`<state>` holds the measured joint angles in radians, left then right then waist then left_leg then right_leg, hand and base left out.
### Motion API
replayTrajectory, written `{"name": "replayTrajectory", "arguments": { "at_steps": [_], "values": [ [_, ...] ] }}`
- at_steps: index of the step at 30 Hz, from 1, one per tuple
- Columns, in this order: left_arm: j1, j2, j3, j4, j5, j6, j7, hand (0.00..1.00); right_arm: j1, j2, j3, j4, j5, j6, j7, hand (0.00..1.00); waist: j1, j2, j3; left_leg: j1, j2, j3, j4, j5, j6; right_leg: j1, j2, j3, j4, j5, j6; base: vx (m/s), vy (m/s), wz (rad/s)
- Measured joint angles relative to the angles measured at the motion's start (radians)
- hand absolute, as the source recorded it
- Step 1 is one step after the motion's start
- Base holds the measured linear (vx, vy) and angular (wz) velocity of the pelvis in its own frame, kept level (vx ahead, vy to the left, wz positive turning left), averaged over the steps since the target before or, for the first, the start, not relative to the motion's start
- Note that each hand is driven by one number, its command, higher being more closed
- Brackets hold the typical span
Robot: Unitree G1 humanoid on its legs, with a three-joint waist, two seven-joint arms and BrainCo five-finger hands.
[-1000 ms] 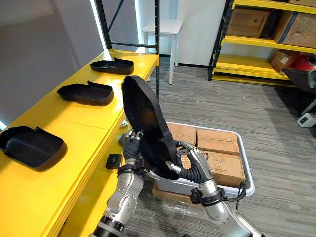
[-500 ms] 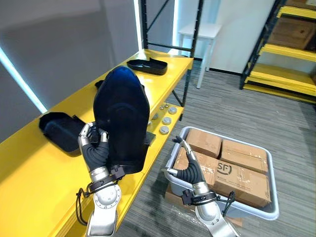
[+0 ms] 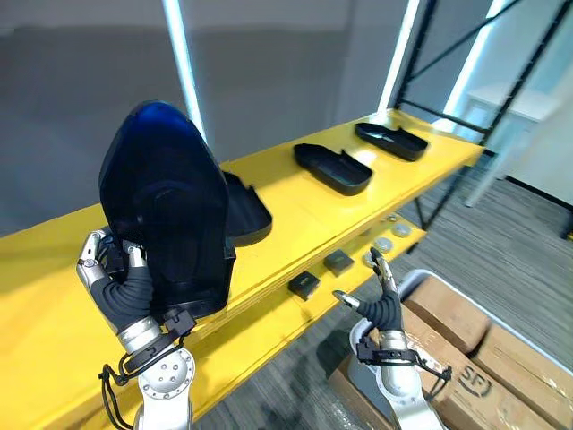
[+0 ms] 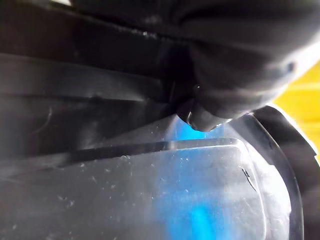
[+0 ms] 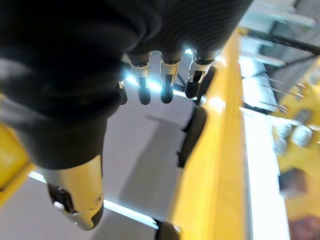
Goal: Walk over and take plastic housings, then place them on the shelf
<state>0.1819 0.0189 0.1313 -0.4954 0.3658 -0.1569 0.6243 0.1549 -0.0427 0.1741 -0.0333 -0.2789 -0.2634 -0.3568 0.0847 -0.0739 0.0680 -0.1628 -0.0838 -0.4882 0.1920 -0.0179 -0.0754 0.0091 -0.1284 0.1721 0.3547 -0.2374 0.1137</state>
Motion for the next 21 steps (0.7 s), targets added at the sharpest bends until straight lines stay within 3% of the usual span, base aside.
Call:
{"name": "replayTrajectory", "arguments": {
  "at_steps": [2,5,6,7,8,10,11,12,13,14,16,17,19,21],
  "values": [
    [0.047,-0.008,-0.001,-0.012,-0.019,-0.003,-0.020,1.00,-0.004,-0.001,0.000,-0.006,0.024,0.000,0.008,0.00,0.007,0.002,0.005,-0.026,-0.001,-0.035,0.038,-0.012,-0.031,0.033,0.007,-0.056,-0.046,-0.043,-0.015,-0.01,-0.262,0.50],
    [0.109,-0.036,-0.045,-0.016,-0.041,-0.012,-0.045,1.00,-0.015,-0.023,-0.016,-0.016,0.038,0.000,0.014,0.00,0.004,0.036,0.044,-0.058,0.030,-0.074,0.057,0.020,-0.075,0.057,0.058,-0.165,-0.042,-0.081,-0.063,-0.11,-0.235,0.88],
    [0.113,-0.039,-0.047,-0.016,-0.052,-0.013,-0.046,1.00,-0.021,-0.030,-0.019,-0.014,0.038,0.000,0.012,0.00,0.000,0.043,0.050,-0.071,0.043,-0.035,0.047,0.042,-0.061,0.052,0.066,-0.194,-0.028,-0.087,-0.073,-0.22,-0.247,1.22],
    [0.112,-0.046,-0.037,-0.016,-0.069,-0.014,-0.045,1.00,-0.033,-0.037,-0.033,-0.005,0.038,0.000,0.004,0.00,-0.001,0.040,0.057,-0.090,0.100,0.136,0.011,0.068,0.011,0.030,0.071,-0.242,-0.012,-0.086,-0.096,-0.26,-0.235,1.08],
    [0.114,-0.047,-0.018,-0.019,-0.071,-0.015,-0.041,1.00,-0.056,-0.036,-0.050,0.010,0.038,0.001,-0.001,0.00,0.005,0.041,0.065,-0.140,0.191,0.393,0.047,0.028,0.083,0.015,0.071,-0.281,-0.006,-0.077,-0.110,-0.25,-0.232,1.10],
    [0.119,-0.044,-0.016,-0.020,-0.071,-0.015,-0.045,1.00,-0.068,-0.041,-0.081,0.010,0.038,0.002,-0.016,0.00,-0.013,0.041,0.071,-0.184,0.271,0.670,0.227,-0.004,0.078,0.017,0.034,-0.375,-0.002,-0.074,-0.111,-0.16,-0.170,1.28],
    [0.124,-0.044,-0.025,-0.025,-0.071,-0.017,-0.053,1.00,-0.069,-0.038,-0.099,0.007,0.038,0.002,-0.024,0.00,-0.021,0.040,0.069,-0.174,0.302,0.760,0.362,-0.046,0.094,0.022,0.008,-0.429,-0.003,-0.071,-0.108,-0.11,-0.098,1.36],
    [0.124,-0.043,-0.034,-0.028,-0.071,-0.020,-0.060,1.00,-0.068,-0.038,-0.103,0.004,0.038,0.002,-0.029,0.00,-0.028,0.046,0.067,-0.160,0.313,0.777,0.409,-0.065,0.098,0.028,-0.001,-0.454,-0.008,-0.069,-0.104,-0.08,-0.016,1.45],
    [0.125,-0.043,-0.055,-0.033,-0.069,-0.029,-0.071,1.00,-0.064,-0.035,-0.110,-0.002,0.038,0.001,-0.037,0.00,-0.045,0.063,0.053,-0.129,0.339,0.797,0.449,-0.084,0.077,0.044,-0.011,-0.516,-0.030,-0.059,-0.090,-0.01,0.062,1.57],
    [0.121,-0.043,-0.080,-0.036,-0.068,-0.037,-0.083,1.00,-0.061,-0.024,-0.121,-0.006,0.038,0.001,-0.038,0.00,-0.056,0.085,0.038,-0.075,0.346,0.827,0.376,-0.113,0.055,0.048,-0.020,-0.575,-0.056,-0.045,-0.068,0.00,0.090,1.55],
    [0.119,-0.039,-0.099,-0.039,-0.068,-0.041,-0.092,1.00,-0.058,0.009,-0.132,-0.010,0.038,0.001,-0.035,0.00,-0.058,0.100,0.027,-0.022,0.288,0.901,0.166,-0.114,0.035,0.076,-0.031,-0.662,-0.127,0.004,-0.038,0.05,0.154,1.38],
    [0.123,-0.036,-0.101,-0.039,-0.068,-0.040,-0.094,1.00,-0.051,0.042,-0.136,-0.014,0.038,0.001,-0.034,0.00,-0.055,0.083,0.024,0.006,0.226,0.888,0.045,-0.062,0.035,0.099,-0.048,-0.716,-0.180,0.036,-0.026,0.07,0.164,1.20],
    [0.141,-0.037,-0.099,-0.043,-0.068,-0.038,-0.106,1.00,-0.038,0.075,-0.132,-0.034,0.038,0.000,-0.029,0.00,-0.045,0.077,0.019,0.045,0.152,0.843,-0.087,0.009,0.061,0.138,-0.068,-0.793,-0.227,0.071,-0.011,0.08,0.124,0.98],
    [0.148,-0.037,-0.095,-0.044,-0.067,-0.037,-0.111,1.00,-0.044,0.083,-0.132,-0.032,0.041,0.001,-0.020,0.00,-0.041,0.076,0.020,0.042,0.117,0.799,-0.106,0.031,0.088,0.163,-0.084,-0.842,-0.237,0.076,-0.005,0.05,0.089,0.91]
  ]
}}
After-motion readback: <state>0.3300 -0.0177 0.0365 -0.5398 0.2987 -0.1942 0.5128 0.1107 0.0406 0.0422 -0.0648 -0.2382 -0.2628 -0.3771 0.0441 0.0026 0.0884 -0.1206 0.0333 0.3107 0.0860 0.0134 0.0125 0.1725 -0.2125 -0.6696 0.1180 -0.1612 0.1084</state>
